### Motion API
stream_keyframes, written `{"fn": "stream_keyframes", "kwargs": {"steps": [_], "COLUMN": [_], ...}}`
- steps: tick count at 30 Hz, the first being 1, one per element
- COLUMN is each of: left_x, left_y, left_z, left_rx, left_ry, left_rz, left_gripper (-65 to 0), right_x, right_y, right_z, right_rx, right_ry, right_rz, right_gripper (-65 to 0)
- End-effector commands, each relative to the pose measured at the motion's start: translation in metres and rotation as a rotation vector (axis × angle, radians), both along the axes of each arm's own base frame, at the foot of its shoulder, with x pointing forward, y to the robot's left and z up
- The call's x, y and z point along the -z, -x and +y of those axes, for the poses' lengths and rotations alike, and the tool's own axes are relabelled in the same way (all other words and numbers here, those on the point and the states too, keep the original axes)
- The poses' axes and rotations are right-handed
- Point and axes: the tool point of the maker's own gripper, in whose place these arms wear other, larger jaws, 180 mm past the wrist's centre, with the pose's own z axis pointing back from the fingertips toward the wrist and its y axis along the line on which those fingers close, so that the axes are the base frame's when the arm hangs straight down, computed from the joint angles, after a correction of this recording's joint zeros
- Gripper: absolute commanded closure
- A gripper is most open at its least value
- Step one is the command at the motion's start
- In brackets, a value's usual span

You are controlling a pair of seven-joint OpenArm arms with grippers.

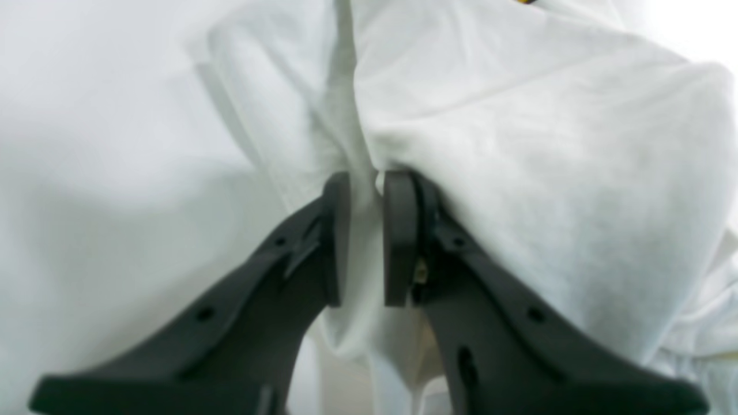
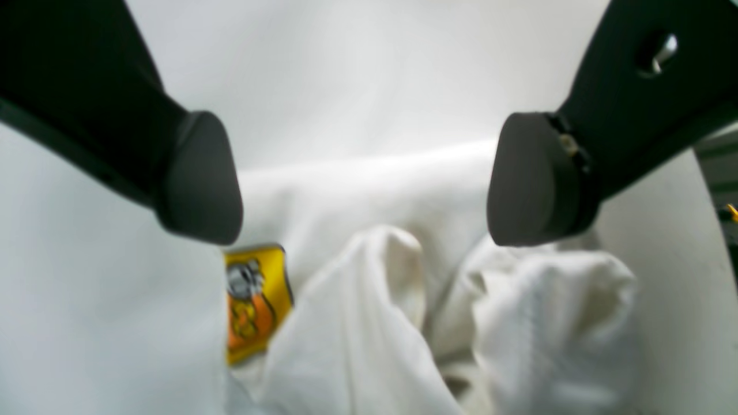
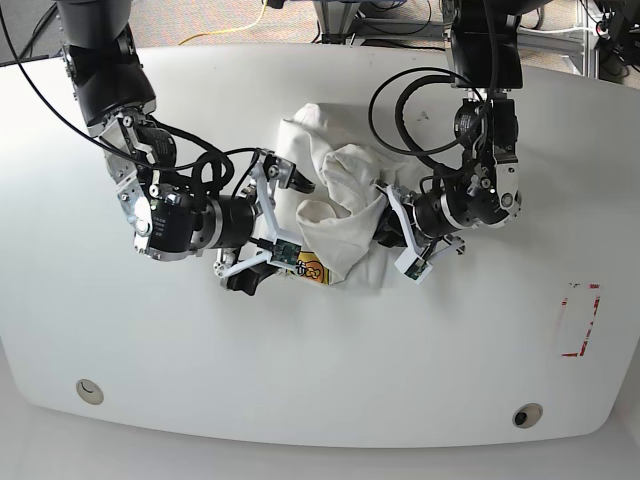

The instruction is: Layout the t-shirt on the table in an organized manner, then fold the t-shirt properly

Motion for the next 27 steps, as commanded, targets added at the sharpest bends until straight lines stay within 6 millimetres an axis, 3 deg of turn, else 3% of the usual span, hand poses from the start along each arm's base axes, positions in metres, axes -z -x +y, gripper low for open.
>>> {"fn": "stream_keyframes", "kwargs": {"steps": [1, 10, 12, 19, 27], "left_x": [-0.019, -0.019, -0.018, -0.014, -0.012], "left_y": [-0.011, -0.012, -0.012, -0.011, -0.014], "left_z": [-0.004, 0.002, 0.003, 0.017, 0.034], "left_rx": [-0.002, -0.018, -0.018, -0.025, -0.057], "left_ry": [0.038, 0.034, 0.03, -0.009, -0.038], "left_rz": [-0.062, -0.06, -0.059, -0.047, -0.042], "left_gripper": [-8.9, -9.6, -12.6, -34.9, -35.3], "right_x": [-0.003, -0.004, -0.004, 0.003, 0.01], "right_y": [-0.006, -0.008, -0.011, -0.018, -0.017], "right_z": [0.0, 0.012, 0.008, 0.015, 0.023], "right_rx": [0.013, 0.039, 0.065, 0.109, 0.126], "right_ry": [-0.038, -0.113, -0.12, -0.087, -0.068], "right_rz": [-0.002, 0.014, 0.006, -0.041, -0.052], "right_gripper": [-65.0, -65.0, -65.0, -65.0, -65.0]}}
